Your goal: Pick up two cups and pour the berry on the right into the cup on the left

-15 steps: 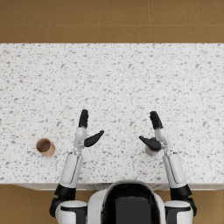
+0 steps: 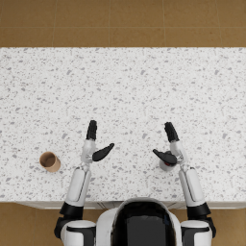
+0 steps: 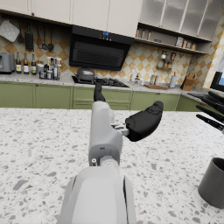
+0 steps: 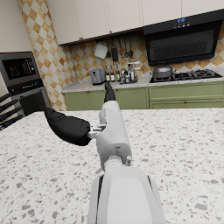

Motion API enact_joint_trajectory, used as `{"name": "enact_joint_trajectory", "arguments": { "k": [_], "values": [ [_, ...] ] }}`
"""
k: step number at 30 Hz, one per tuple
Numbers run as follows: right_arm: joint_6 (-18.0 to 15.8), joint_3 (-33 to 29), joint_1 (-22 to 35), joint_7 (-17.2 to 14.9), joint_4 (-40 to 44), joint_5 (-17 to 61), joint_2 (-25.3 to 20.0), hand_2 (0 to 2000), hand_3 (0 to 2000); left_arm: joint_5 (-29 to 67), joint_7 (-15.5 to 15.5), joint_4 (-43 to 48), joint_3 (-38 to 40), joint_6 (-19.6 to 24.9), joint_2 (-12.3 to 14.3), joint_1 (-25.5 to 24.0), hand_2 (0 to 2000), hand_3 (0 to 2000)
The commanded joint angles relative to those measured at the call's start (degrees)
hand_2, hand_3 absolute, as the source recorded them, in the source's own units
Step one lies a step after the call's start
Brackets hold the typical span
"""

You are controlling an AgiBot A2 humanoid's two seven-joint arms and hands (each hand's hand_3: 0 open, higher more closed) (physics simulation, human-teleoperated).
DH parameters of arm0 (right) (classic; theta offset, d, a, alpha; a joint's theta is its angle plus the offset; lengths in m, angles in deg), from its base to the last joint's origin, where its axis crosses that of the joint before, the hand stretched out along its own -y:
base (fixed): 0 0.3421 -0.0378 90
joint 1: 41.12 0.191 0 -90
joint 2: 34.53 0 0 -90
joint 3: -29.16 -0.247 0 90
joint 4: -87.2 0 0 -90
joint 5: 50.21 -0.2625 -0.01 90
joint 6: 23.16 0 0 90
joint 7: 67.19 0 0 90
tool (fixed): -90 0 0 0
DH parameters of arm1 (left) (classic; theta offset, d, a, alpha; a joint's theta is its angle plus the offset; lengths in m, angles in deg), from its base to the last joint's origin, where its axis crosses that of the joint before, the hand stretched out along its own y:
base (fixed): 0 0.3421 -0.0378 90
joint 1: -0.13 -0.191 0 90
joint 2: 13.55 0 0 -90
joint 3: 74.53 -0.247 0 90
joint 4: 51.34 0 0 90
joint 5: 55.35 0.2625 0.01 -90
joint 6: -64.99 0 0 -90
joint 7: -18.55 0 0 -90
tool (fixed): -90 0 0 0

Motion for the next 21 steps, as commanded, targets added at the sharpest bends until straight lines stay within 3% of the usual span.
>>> {"name": "enact_joint_trajectory", "arguments": {
  "k": [1,7,11,12,14,17,21],
  "values": [
    [1.6,1.6,-0.6,1.6,-0.9,0.0,0.2,0,0,0.0,1.6,0.7,-0.5,1.6,-0.6,-1.4,0,0],
    [5.2,-3.1,-9.8,5.2,-12.4,0.0,4.2,0,0,1.8,5.2,9.2,6.1,5.2,-2.9,-9.4,0,0],
    [5.6,-6.0,-13.7,5.6,-15.7,7.2,5.3,0,0,8.9,5.6,13.7,13.3,5.6,-3.0,-15.0,0,0],
    [5.6,-4.2,-11.5,5.7,-12.9,9.0,4.1,0,0,10.7,5.7,14.3,25.5,5.7,1.5,-18.5,0,0],
    [5.7,-5.0,-12.7,5.7,-14.1,11.2,4.5,0,0,13.0,5.7,14.0,30.9,5.7,4.1,-19.2,0,0],
    [5.7,-5.6,-13.5,5.8,-15.0,12.7,4.7,0,0,14.5,5.7,13.6,37.4,5.8,7.2,-20.5,0,0],
    [5.7,-5.8,-13.8,5.8,-15.3,13.3,4.9,0,0,15.1,5.8,12.2,41.6,5.8,9.1,-22.1,0,0]
  ]
}}
